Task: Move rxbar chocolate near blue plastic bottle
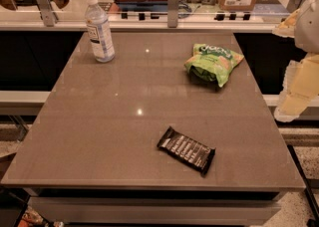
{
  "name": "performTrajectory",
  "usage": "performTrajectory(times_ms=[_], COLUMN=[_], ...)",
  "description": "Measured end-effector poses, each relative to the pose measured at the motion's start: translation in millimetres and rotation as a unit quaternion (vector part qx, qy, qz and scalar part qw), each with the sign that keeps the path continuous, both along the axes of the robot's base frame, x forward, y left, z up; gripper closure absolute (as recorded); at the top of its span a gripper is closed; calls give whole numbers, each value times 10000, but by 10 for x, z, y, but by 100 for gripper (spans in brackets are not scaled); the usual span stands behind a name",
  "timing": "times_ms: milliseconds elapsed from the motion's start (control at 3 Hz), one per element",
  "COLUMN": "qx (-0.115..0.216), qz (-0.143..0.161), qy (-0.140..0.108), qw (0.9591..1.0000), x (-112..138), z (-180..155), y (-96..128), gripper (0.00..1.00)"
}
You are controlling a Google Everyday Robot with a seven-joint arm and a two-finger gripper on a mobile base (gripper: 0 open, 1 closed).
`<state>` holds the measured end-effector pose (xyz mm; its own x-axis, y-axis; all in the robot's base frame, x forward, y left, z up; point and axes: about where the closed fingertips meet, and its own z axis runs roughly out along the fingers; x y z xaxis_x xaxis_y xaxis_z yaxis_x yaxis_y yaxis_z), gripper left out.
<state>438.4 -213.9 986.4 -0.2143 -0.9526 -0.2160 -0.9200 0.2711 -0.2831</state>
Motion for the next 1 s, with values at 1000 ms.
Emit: performTrajectory(times_ms=[1000], qx=[851], qz=[-147], qy=[-37], qw=[9963], x=[-102], z=[-201], y=[216], gripper=[0])
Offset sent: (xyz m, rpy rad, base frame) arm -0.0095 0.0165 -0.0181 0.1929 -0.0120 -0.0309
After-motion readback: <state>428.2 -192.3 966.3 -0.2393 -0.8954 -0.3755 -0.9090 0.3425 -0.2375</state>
